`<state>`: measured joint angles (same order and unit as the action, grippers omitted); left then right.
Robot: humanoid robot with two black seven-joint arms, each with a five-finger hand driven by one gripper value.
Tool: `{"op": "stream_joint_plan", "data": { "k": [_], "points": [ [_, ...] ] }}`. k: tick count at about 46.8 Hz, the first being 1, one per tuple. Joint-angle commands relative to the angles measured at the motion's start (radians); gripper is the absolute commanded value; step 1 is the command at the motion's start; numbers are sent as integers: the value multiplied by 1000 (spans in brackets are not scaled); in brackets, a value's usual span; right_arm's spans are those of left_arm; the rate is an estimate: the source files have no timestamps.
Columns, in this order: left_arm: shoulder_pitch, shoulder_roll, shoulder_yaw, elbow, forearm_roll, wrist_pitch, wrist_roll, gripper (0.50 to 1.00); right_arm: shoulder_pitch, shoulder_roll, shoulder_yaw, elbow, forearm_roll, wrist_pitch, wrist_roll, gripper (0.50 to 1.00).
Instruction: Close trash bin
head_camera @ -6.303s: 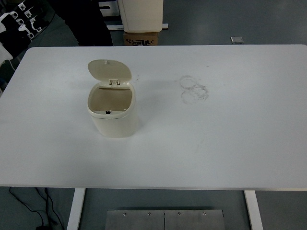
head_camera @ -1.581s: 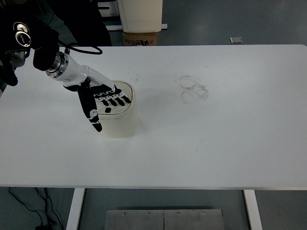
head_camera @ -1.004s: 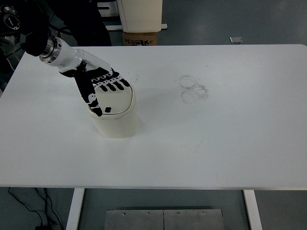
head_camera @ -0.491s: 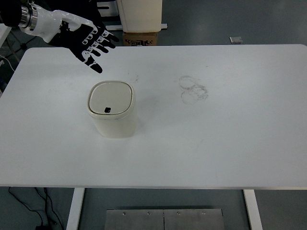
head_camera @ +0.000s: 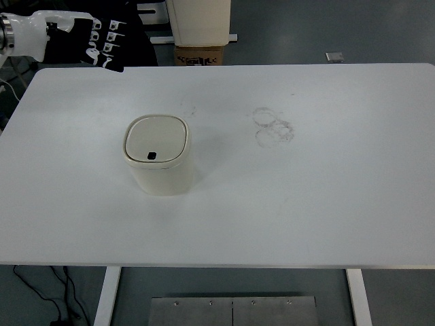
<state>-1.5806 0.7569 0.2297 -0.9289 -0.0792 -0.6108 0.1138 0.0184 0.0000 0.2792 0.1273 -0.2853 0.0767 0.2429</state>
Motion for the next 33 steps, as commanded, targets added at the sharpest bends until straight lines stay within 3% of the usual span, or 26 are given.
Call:
{"op": "stream_joint_plan", "data": {
  "k": [1,23,33],
  "points": [
    [63,5,-72,27,-2,0,-2,1000,0,0,0,0,0,0,1,991],
    [367,7,-480,251,-126,0,-63,1000,0,0,0,0,0,0,1,991],
    [467,4,-563,309,-206,66,-100,1000,0,0,0,0,0,0,-1,991]
  ]
}}
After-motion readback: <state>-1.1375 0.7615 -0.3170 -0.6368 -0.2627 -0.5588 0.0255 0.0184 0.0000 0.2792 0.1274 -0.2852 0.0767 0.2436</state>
